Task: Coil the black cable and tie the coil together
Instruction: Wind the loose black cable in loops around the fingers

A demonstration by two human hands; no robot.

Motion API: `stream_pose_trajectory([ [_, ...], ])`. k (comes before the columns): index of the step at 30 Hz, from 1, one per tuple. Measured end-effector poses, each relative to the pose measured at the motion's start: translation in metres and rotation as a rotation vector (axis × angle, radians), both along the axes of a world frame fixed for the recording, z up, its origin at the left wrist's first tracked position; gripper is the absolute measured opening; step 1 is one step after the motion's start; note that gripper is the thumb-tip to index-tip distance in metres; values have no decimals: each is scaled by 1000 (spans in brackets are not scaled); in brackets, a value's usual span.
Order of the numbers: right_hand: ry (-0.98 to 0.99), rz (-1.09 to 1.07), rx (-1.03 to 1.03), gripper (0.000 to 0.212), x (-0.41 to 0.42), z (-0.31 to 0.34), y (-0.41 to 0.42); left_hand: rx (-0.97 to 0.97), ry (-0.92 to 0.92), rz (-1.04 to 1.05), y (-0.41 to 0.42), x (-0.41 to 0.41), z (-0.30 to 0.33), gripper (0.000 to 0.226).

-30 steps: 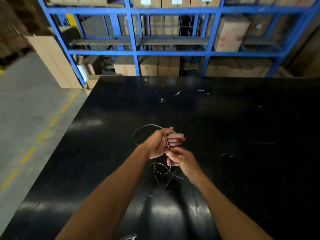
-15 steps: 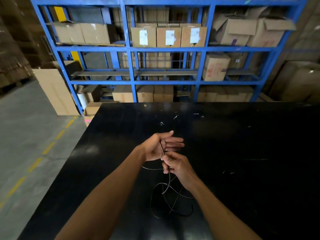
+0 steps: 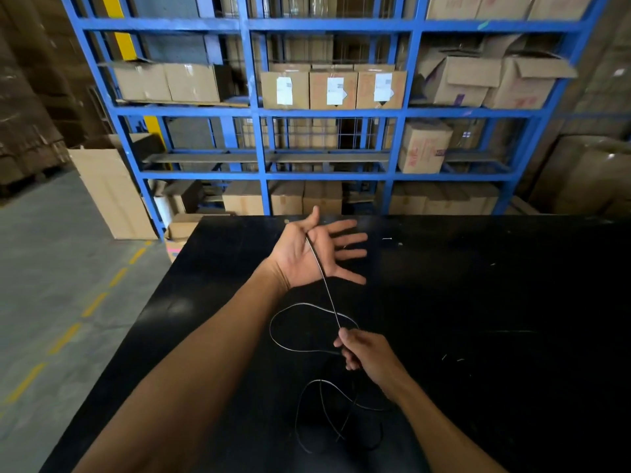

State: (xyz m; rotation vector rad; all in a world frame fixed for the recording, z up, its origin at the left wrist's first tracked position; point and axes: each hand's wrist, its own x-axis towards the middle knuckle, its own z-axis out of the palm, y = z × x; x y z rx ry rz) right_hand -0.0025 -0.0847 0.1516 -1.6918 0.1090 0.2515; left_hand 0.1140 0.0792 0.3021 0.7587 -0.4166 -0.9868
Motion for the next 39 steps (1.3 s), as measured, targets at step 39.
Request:
stream_pose_trajectory([
  [39,-70,43,-244,49,70,46,-34,-59,-50,-111,22,35,19,77],
])
